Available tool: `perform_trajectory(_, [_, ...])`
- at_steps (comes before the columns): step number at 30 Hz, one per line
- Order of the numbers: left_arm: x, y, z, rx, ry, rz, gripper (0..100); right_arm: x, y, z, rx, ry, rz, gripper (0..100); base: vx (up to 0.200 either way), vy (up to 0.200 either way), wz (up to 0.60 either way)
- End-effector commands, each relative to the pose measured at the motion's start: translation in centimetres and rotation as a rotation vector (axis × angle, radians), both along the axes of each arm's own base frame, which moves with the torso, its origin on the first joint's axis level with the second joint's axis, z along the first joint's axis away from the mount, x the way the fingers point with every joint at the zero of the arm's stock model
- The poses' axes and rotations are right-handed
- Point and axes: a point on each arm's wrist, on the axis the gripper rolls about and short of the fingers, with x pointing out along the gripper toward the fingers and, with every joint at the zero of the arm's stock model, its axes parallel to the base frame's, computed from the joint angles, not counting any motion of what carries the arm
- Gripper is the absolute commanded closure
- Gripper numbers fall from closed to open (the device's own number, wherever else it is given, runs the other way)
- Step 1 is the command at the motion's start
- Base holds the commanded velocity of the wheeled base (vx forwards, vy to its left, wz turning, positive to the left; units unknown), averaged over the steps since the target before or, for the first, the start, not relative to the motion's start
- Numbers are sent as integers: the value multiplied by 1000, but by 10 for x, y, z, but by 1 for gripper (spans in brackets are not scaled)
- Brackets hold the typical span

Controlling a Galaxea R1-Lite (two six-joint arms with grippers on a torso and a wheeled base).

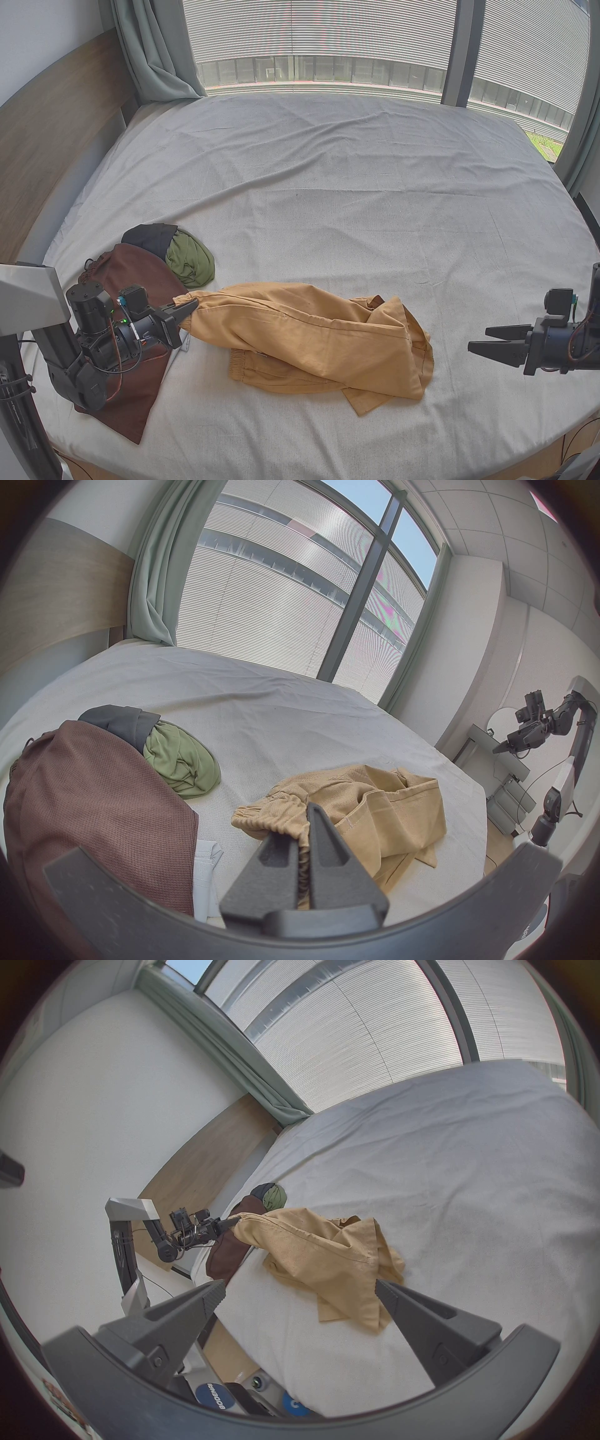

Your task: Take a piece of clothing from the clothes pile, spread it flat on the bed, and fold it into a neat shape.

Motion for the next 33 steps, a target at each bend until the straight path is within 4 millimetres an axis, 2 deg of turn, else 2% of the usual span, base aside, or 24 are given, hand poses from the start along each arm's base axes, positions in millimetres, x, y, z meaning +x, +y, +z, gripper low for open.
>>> perform_trajectory(1, [1, 0, -1, 0, 3, 1, 100, 14, 3, -15, 12, 81, 1, 0, 0, 0, 0])
perform_trajectory(13, [1, 1, -1, 0, 0, 4, 100, 44, 8, -37, 48, 103, 18, 0, 0, 0, 0])
perform_trajectory(19, [2, 1, -1, 0, 2, 6, 100, 51, 9, -46, 46, 112, 14, 0, 0, 0, 0])
perform_trajectory(33, [4, 3, 1, -4, -9, 14, 100, 87, 21, -91, 113, 174, -3, 0, 0, 0, 0])
